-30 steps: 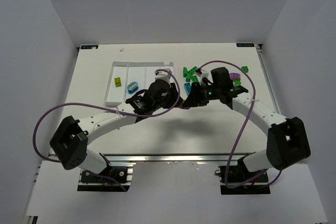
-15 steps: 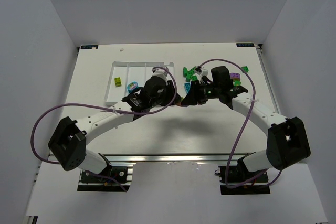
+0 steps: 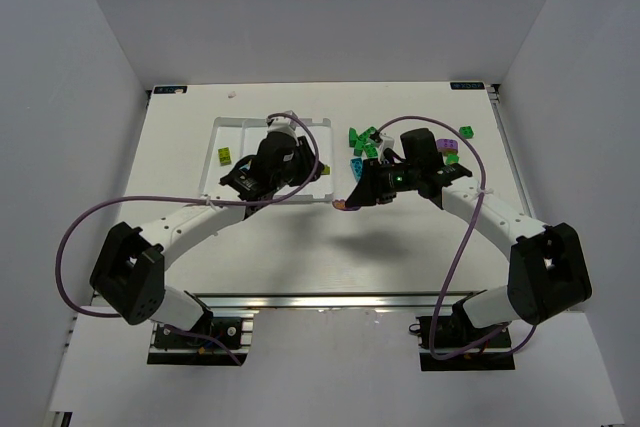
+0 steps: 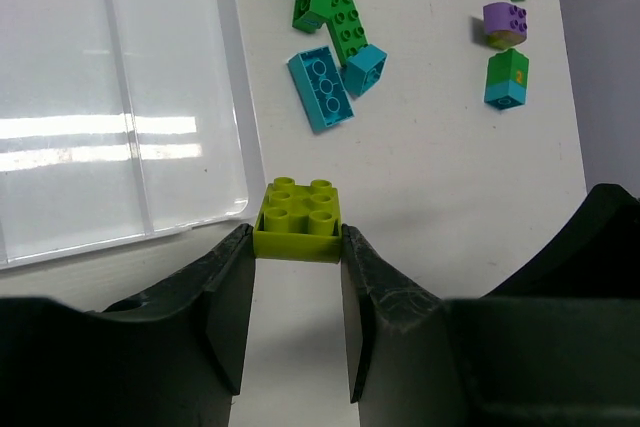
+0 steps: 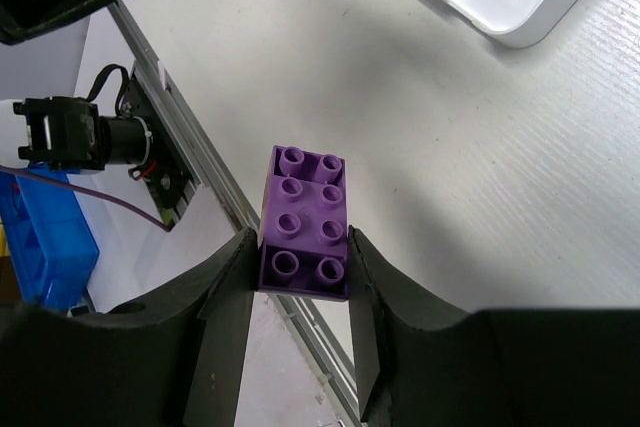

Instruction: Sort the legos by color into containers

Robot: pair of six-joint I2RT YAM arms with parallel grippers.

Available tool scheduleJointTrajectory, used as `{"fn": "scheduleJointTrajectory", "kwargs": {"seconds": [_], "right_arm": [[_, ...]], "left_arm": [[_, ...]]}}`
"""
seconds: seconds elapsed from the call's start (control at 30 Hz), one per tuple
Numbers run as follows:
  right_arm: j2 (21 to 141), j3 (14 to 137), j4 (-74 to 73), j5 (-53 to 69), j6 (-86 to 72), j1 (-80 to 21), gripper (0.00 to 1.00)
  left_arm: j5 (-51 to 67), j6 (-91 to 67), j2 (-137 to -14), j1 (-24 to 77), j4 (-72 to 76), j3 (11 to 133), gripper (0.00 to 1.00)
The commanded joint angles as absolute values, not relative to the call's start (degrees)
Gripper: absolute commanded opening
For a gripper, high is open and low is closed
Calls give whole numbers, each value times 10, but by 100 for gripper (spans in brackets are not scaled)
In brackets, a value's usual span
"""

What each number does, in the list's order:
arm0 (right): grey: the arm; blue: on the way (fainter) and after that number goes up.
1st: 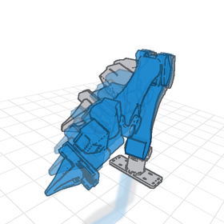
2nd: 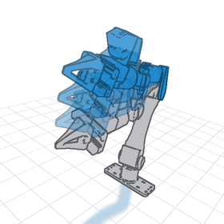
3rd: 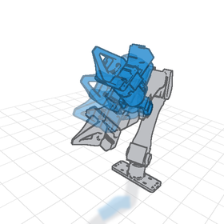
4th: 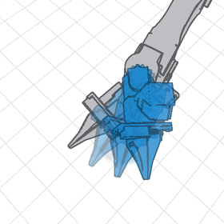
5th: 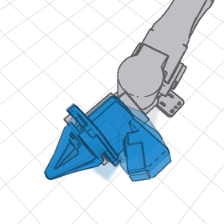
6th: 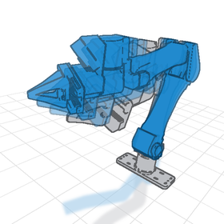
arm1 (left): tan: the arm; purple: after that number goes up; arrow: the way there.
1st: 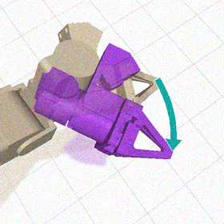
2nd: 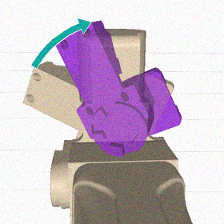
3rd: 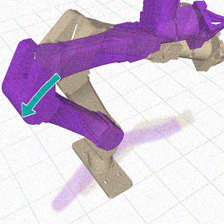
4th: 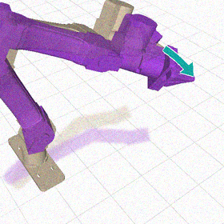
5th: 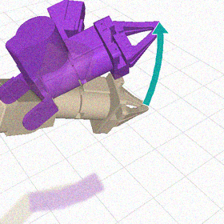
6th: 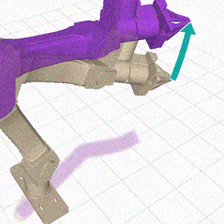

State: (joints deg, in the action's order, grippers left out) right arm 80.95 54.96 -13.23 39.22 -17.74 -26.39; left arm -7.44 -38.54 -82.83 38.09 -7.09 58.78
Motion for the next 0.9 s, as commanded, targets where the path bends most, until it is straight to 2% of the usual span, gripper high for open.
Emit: {"fn": "scheduleJointTrajectory", "kwargs": {"seconds": [0.0,0.5,0.63,0.87], "right_arm": [[796,558,-134,400,-164,-266,0],[785,570,-156,381,-121,-260,0],[786,573,-163,377,-108,-258,0],[809,587,-170,372,-92,-258,0]], "left_arm": [[-80,-374,-826,367,-63,607,0],[-169,-296,-981,275,-160,738,0],[-235,-310,-984,221,-218,751,0],[-264,-298,-964,148,-253,748,0]]}}
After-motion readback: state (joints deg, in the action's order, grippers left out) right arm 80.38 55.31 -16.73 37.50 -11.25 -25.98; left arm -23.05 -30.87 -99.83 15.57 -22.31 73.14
